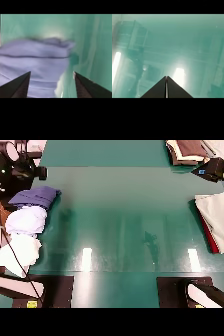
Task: Fold the shirts.
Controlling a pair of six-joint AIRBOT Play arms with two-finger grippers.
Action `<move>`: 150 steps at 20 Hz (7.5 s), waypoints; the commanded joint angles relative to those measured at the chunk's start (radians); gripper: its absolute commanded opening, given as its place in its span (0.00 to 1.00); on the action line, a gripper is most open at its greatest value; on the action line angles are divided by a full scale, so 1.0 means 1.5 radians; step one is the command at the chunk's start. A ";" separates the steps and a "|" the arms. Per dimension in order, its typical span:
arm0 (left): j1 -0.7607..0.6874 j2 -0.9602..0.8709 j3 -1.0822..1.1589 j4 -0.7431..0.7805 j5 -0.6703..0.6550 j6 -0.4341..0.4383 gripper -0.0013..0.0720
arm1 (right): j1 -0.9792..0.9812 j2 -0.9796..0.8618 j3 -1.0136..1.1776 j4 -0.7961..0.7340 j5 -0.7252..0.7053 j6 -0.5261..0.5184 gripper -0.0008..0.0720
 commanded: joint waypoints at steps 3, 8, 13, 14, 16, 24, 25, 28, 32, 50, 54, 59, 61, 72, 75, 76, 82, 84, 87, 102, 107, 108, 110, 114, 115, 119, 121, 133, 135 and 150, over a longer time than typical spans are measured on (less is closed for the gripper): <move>0.042 -0.124 0.000 -0.006 -0.036 -0.009 0.88 | 0.001 0.000 0.001 0.001 -0.037 0.000 0.03; 0.042 -0.128 0.003 0.001 -0.040 -0.009 0.26 | 0.001 0.000 0.001 0.001 -0.050 0.001 0.03; 0.041 -0.018 0.047 -0.004 -0.032 -0.002 0.05 | 0.001 0.000 0.028 0.008 -0.068 0.002 0.03; 0.041 0.025 0.070 -0.010 -0.033 0.007 0.05 | 0.001 0.000 0.048 0.008 -0.068 0.002 0.03; 0.027 0.120 0.127 -0.036 -0.040 0.042 0.05 | 0.001 0.000 0.099 0.007 -0.069 0.002 0.03; -0.261 0.330 0.174 -0.056 -0.038 0.071 0.05 | 0.001 0.000 0.270 0.005 -0.079 0.001 0.03; -0.312 0.319 0.163 -0.056 -0.038 0.071 0.05 | 0.001 0.001 0.284 0.005 -0.072 0.001 0.03; -0.447 0.251 0.130 -0.056 -0.044 0.071 0.05 | 0.001 0.001 0.307 0.005 -0.055 0.001 0.03; -0.584 0.109 0.116 -0.091 -0.003 0.074 0.18 | 0.001 0.001 0.321 0.005 -0.025 0.001 0.03; -0.238 0.061 -0.305 -0.351 0.167 0.080 0.91 | 0.001 0.001 0.249 0.006 0.016 0.001 0.03; -0.270 0.009 -0.321 -0.429 0.193 0.143 0.91 | 0.001 0.001 0.165 0.006 0.016 0.002 0.03; -0.295 -0.001 -0.318 -0.433 0.234 0.143 0.84 | -0.023 0.003 0.042 0.004 0.050 0.002 0.03; -0.291 -0.001 -0.308 -0.421 0.226 0.143 0.41 | -0.052 0.005 -0.021 0.004 0.082 0.002 0.03; -0.288 -0.001 -0.208 -0.366 0.172 0.154 0.05 | -0.165 0.070 -0.595 -0.019 0.045 -0.001 0.63; -0.288 -0.001 -0.208 -0.366 0.166 0.154 0.05 | -0.098 0.022 -0.656 0.024 -0.041 -0.006 0.63; -0.288 -0.001 -0.208 -0.366 0.165 0.154 0.05 | -0.071 0.001 -0.658 0.023 -0.064 -0.006 0.62; -0.288 0.005 -0.206 -0.336 0.124 0.153 0.05 | 0.014 -0.088 -0.579 0.016 -0.112 -0.006 0.03; -0.288 0.030 -0.205 -0.308 0.122 0.152 0.05 | 0.013 -0.067 -0.541 0.015 -0.112 -0.006 0.03; -0.288 0.080 -0.188 -0.270 0.123 0.152 0.05 | 0.013 -0.005 -0.479 -0.019 -0.097 -0.005 0.03; -0.288 0.109 -0.176 -0.263 0.073 0.153 0.05 | 0.006 -0.150 -0.534 0.043 -0.087 -0.072 0.25; -0.288 0.142 -0.121 -0.153 0.014 0.150 0.05 | 0.014 -0.083 -0.387 0.034 -0.064 -0.071 0.03; -0.288 0.166 -0.090 -0.114 0.002 0.150 0.05 | -0.001 -0.047 -0.332 0.035 -0.053 -0.071 0.03; -0.288 0.222 -0.022 -0.060 -0.006 0.151 0.05 | -0.038 0.025 -0.209 0.035 -0.037 -0.071 0.03; -0.288 0.346 0.102 -0.061 -0.008 0.153 0.05 | -0.124 0.115 0.059 0.035 0.013 -0.068 0.03; -0.288 0.378 0.124 -0.068 -0.008 0.153 0.05 | -0.146 0.124 0.122 0.035 0.033 -0.068 0.03; -0.288 0.490 0.163 -0.092 -0.008 0.153 0.05 | -0.229 0.122 0.307 0.035 0.092 -0.050 0.03; -0.288 0.529 0.163 -0.092 -0.015 0.153 0.05 | -0.256 0.104 0.364 0.035 0.107 -0.034 0.03; -0.288 0.430 -0.120 -0.098 -0.133 0.182 0.05 | -0.055 -0.116 0.227 -0.107 0.146 0.008 0.03; -0.288 0.401 -0.182 -0.095 -0.118 0.188 0.05 | -0.020 -0.143 0.183 -0.122 0.144 0.008 0.03; -0.257 0.394 -0.410 -0.370 -0.077 0.214 0.87 | -0.059 -0.040 0.041 -0.122 0.085 0.007 0.03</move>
